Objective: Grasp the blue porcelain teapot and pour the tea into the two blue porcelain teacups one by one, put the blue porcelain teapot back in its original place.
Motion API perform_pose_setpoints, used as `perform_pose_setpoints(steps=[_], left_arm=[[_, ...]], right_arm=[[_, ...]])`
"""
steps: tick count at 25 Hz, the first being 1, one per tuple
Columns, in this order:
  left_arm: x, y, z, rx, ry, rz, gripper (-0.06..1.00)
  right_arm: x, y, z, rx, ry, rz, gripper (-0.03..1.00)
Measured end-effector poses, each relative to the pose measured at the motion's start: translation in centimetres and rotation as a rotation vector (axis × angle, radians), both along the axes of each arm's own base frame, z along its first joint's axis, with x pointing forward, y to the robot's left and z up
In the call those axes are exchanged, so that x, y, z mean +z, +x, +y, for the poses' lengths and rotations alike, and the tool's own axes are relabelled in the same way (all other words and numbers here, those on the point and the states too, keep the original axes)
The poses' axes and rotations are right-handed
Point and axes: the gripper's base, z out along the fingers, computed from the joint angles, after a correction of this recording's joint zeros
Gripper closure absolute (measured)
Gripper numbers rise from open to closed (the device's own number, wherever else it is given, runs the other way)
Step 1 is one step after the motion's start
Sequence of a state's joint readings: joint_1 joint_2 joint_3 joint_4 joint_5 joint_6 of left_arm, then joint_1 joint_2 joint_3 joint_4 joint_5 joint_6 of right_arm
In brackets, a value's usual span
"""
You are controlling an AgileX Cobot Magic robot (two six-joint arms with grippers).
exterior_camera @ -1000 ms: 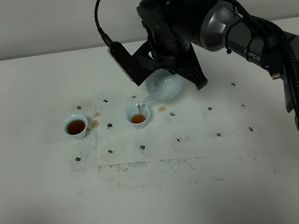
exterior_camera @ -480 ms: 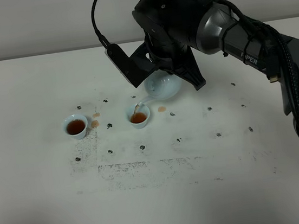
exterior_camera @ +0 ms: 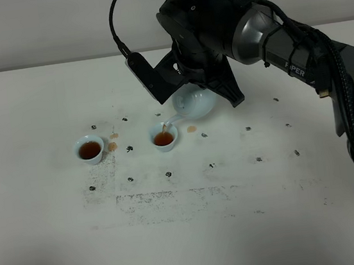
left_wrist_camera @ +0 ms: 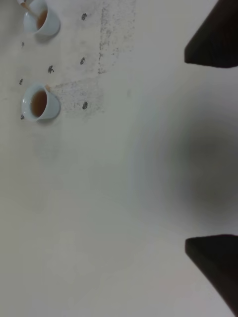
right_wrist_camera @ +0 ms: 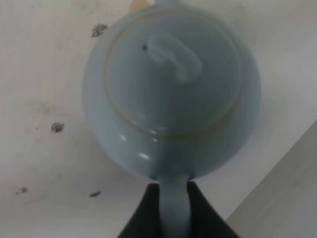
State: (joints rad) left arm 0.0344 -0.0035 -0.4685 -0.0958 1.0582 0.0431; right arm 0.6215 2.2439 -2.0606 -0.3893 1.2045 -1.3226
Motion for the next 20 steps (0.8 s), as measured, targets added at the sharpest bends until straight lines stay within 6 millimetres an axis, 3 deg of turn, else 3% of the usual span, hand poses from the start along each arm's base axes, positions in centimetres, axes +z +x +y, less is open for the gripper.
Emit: perform_pose_setpoints(steps=[20], left_arm=[[0.0, 0.0, 0.0, 0.0, 0.0, 0.0, 0.28]], right_arm=[[0.06, 0.07, -0.17, 0.0, -0.02, -0.008, 0.93]])
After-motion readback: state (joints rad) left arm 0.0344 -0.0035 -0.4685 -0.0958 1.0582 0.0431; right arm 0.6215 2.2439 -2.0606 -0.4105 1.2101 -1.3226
